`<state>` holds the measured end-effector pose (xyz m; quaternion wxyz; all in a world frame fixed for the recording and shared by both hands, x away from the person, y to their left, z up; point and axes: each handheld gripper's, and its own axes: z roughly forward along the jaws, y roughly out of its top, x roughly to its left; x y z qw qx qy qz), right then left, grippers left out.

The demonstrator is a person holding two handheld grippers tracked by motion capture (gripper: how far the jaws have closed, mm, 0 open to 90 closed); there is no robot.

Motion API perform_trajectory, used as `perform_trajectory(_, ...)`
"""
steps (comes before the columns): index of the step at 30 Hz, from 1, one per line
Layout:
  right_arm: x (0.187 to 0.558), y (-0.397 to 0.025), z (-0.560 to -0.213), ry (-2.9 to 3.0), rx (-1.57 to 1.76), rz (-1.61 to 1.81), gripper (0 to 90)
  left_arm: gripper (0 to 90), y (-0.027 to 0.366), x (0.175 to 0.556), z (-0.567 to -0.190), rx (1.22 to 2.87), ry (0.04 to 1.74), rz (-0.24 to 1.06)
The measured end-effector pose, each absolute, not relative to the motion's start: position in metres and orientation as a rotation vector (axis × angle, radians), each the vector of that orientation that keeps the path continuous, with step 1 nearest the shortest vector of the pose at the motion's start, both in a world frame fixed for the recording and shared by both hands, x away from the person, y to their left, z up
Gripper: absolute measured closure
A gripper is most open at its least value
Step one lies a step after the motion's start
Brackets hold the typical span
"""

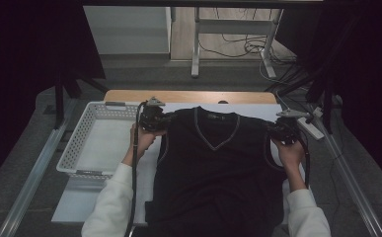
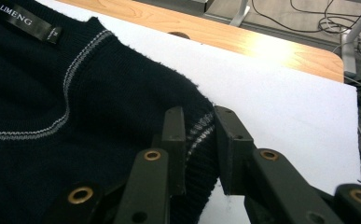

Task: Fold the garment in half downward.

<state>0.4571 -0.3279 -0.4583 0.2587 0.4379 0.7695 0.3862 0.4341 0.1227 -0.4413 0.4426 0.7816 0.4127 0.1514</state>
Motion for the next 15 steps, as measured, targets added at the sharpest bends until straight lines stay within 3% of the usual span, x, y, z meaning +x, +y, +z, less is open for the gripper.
perform_trajectory(15, 0.473, -0.331, -0.454, 2.039, 1.237, 1.087, 75.4, 78.5, 0.121, 0.446, -0.429, 1.934, 1.028, 0.422)
